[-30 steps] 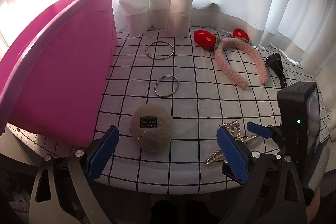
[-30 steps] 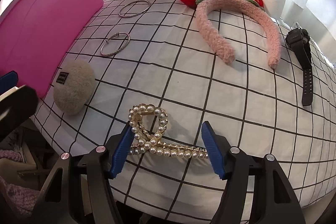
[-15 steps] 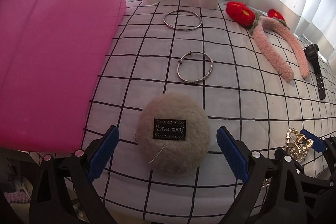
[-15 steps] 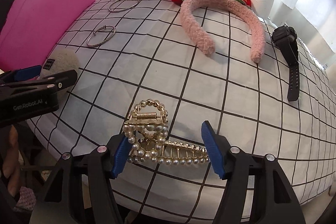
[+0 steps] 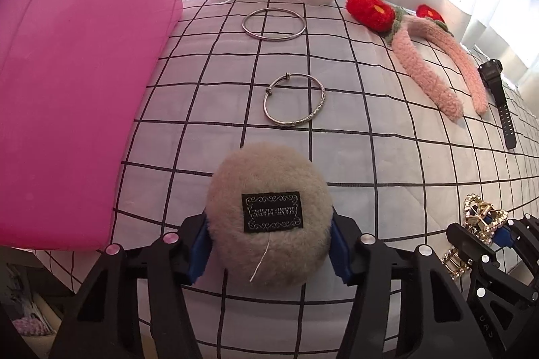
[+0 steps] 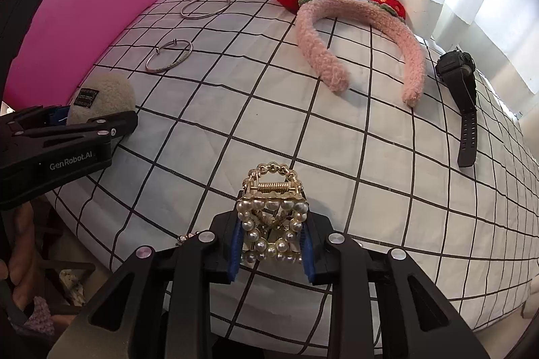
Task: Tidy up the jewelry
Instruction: 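Grasp the pearl claw clip with the right tool while the left tool grasps the beige pom-pom, then carry the pearl clip in the right tool and pom-pom in the left tool over the tub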
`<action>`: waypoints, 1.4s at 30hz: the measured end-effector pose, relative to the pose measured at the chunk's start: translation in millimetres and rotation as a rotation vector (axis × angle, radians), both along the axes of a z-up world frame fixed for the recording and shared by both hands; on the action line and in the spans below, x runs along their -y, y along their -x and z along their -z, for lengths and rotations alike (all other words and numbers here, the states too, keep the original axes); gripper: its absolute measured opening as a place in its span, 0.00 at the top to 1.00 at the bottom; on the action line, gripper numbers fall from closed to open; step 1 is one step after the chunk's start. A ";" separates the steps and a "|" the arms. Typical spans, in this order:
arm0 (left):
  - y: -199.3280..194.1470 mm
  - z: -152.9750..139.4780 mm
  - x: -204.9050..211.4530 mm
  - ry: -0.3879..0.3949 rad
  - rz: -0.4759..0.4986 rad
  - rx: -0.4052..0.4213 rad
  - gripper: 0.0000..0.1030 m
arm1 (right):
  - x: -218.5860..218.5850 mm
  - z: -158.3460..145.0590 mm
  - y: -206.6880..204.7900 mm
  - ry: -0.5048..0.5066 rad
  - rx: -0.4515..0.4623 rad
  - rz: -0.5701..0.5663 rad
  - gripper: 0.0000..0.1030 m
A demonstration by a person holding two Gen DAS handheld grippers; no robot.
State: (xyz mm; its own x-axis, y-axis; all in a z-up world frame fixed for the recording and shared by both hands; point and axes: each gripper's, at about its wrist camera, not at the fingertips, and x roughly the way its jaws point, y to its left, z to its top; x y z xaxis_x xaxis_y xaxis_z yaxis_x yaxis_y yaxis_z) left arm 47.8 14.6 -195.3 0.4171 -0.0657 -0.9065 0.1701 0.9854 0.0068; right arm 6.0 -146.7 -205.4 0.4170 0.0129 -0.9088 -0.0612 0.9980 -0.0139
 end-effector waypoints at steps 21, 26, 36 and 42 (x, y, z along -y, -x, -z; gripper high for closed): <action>16.4 -71.3 8.4 0.029 0.038 0.133 0.53 | 12.4 -52.9 3.0 -0.030 0.094 0.031 0.74; 20.4 -101.1 11.9 0.042 0.053 0.207 0.53 | 16.6 -76.5 1.0 -0.026 0.133 0.042 0.74; 19.7 -161.0 -3.9 0.110 0.031 0.282 0.53 | 12.3 -131.9 -9.3 -0.011 0.235 0.030 0.74; 16.9 -196.0 -25.7 0.117 -0.017 0.339 0.53 | -8.4 -162.2 -24.9 -0.011 0.284 -0.020 0.73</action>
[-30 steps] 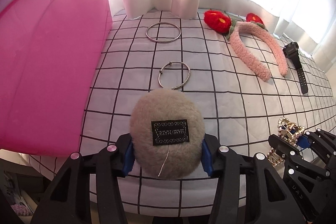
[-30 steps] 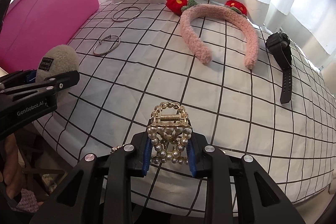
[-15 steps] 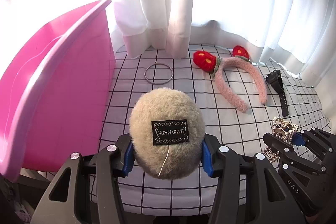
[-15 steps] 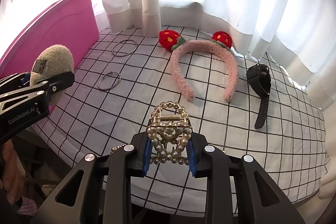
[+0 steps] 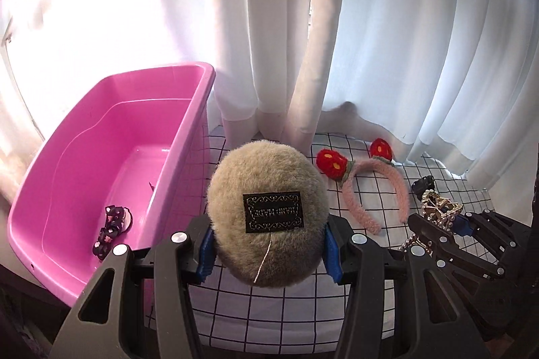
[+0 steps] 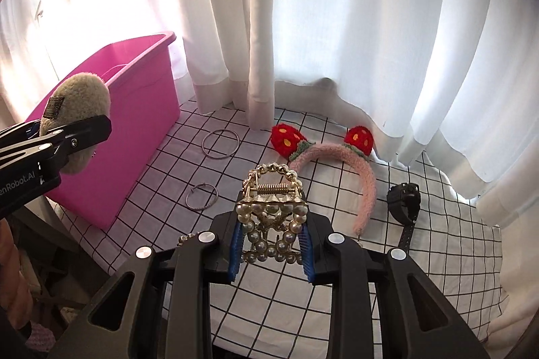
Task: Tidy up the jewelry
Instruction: 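Carry the pearl clip in the right tool and pom-pom in the left tool over the tub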
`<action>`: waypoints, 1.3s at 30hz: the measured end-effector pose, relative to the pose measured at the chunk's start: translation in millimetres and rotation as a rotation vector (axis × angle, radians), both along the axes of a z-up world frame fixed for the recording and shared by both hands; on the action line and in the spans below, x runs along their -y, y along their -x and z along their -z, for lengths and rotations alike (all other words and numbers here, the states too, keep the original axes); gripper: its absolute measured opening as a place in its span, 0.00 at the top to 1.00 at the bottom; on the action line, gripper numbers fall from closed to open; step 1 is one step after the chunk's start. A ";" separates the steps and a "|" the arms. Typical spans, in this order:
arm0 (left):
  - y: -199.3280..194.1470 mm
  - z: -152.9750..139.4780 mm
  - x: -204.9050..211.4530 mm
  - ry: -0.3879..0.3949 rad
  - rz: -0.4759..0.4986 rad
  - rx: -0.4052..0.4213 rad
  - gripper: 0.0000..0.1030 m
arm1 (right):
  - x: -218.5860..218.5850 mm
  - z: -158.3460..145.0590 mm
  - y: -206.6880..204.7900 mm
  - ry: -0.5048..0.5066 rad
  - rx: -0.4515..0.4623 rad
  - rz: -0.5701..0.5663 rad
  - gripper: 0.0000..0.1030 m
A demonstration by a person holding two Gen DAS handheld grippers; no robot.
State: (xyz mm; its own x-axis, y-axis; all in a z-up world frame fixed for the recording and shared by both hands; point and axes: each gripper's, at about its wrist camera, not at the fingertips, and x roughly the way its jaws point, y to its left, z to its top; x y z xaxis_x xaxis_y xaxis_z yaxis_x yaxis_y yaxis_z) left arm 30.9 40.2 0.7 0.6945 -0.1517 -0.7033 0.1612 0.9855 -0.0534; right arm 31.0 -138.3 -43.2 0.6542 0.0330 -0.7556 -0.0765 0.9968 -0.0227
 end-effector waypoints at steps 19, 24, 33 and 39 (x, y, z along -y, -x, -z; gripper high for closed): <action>-41.7 -43.0 -165.7 -0.045 -0.332 0.028 0.52 | -170.1 -68.6 -99.0 -0.070 0.108 -0.330 0.73; -49.7 -25.9 -197.5 -0.039 -0.392 -0.017 0.52 | -210.1 -62.9 -117.3 -0.060 0.085 -0.388 0.73; -63.1 -2.1 -229.2 -0.046 -0.451 -0.076 0.52 | -253.3 -45.1 -144.1 -0.042 0.021 -0.429 0.74; -69.8 6.8 -231.3 -0.052 -0.453 -0.105 0.52 | -268.7 -30.7 -160.2 -0.027 -0.032 -0.430 0.73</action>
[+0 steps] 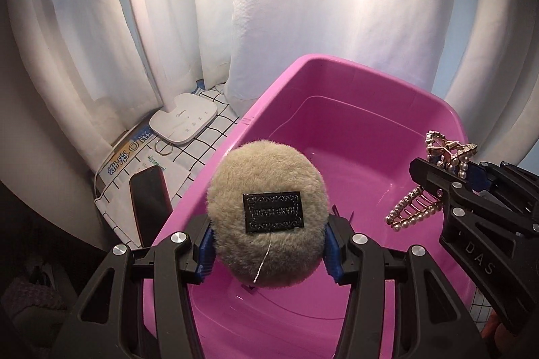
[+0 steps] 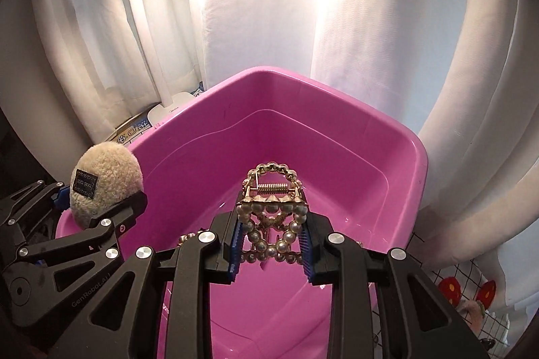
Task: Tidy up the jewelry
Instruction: 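Carry the pearl clip in the right tool and pom-pom in the left tool over the tub, then open the right tool to drop the pearl clip while the left tool drops the pom-pom into the tub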
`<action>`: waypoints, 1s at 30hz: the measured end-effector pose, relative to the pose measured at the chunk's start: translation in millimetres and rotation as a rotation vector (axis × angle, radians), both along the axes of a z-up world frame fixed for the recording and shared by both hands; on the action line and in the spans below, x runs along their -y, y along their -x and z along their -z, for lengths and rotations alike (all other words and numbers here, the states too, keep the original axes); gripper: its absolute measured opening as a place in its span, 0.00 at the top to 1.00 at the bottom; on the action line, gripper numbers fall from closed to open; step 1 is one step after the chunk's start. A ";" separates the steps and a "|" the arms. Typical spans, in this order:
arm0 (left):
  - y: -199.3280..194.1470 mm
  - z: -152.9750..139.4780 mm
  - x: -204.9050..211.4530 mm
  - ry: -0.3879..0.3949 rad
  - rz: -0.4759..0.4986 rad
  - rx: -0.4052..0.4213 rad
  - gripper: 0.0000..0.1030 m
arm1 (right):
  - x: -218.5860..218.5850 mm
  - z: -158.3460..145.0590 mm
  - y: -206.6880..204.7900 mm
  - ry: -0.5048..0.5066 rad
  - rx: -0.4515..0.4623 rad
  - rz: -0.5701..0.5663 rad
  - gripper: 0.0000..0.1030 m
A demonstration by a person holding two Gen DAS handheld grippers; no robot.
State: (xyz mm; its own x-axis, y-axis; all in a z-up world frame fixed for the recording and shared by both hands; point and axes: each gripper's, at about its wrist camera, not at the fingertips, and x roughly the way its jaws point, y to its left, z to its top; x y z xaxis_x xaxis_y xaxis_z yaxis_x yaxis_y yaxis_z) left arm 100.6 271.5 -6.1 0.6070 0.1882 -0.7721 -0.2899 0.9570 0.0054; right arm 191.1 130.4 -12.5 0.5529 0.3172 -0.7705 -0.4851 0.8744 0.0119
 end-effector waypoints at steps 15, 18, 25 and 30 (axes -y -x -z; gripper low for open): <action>0.5 17.3 -5.1 0.015 -0.002 -0.033 0.43 | -9.6 11.2 -14.8 0.048 -0.020 0.043 0.41; 1.0 19.5 -4.4 0.016 -0.002 -0.040 0.40 | -9.7 8.8 -15.4 0.060 -0.012 0.046 0.41; 8.3 12.7 -3.9 0.005 -0.013 -0.005 0.17 | -2.8 9.1 -13.1 0.068 -0.021 0.059 0.41; 12.4 9.9 -4.0 0.016 -0.021 0.002 0.14 | 4.9 5.8 -10.0 0.055 -0.017 0.075 0.41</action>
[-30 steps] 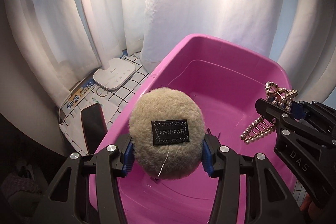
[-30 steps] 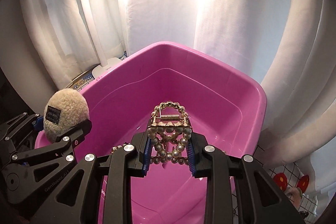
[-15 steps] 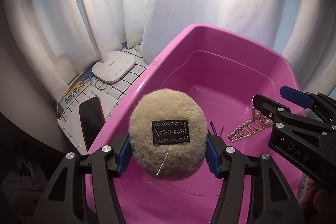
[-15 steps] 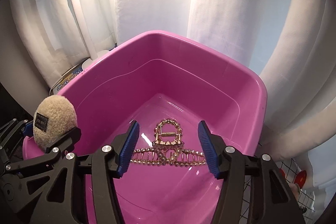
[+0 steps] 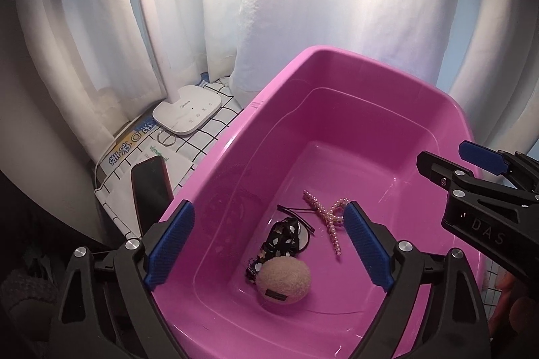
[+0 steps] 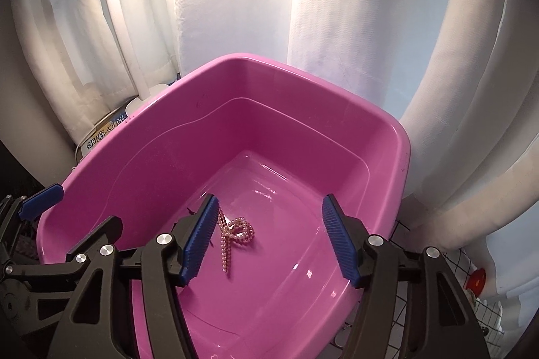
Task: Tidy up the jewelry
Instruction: 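Open the right tool to drop the pearl clip while the left tool drops the pom-pom into the tub, then move both tools back from the tub toward the remaining items on the table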
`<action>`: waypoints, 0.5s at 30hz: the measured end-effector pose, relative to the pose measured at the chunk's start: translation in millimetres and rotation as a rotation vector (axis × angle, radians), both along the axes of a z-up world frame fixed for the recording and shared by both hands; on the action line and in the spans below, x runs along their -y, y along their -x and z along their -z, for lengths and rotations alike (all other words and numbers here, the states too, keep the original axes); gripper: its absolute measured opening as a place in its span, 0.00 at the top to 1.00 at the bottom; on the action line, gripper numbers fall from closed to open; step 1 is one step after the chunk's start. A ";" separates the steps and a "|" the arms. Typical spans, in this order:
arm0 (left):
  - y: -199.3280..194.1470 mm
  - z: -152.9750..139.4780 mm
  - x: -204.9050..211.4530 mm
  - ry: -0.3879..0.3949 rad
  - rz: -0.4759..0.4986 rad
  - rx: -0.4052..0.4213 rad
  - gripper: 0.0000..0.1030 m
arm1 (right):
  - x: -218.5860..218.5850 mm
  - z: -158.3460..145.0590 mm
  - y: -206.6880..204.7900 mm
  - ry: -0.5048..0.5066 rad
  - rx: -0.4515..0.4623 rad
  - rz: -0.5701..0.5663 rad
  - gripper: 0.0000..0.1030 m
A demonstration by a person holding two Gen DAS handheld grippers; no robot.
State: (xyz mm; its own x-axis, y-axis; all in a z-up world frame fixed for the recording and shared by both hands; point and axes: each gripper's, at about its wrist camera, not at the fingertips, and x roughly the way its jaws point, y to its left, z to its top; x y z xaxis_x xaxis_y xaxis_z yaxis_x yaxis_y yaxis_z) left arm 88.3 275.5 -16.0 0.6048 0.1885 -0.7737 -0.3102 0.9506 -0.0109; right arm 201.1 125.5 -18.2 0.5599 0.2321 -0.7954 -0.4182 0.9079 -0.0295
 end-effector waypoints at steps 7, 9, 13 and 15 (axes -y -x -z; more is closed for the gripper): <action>11.2 -10.2 13.7 -0.007 0.013 0.021 0.14 | 24.6 -9.6 14.7 -0.054 0.013 0.045 0.41; 15.5 -14.8 21.8 -0.002 0.028 0.033 0.14 | 35.8 -12.4 21.1 -0.072 0.019 0.062 0.41; 21.6 -21.9 42.9 0.009 0.067 0.053 0.14 | 66.4 -19.1 34.0 -0.107 0.030 0.107 0.41; 24.1 -24.8 55.3 0.008 0.089 0.063 0.14 | 84.3 -22.6 40.3 -0.122 0.036 0.136 0.41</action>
State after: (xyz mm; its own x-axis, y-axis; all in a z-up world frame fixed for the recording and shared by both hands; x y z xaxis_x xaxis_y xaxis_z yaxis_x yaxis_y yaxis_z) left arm 64.2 220.3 8.9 0.6663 0.1256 -0.7350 -0.2230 0.9742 -0.0357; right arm 160.8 41.1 4.3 0.6200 0.2457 -0.7451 -0.2918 0.9538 0.0716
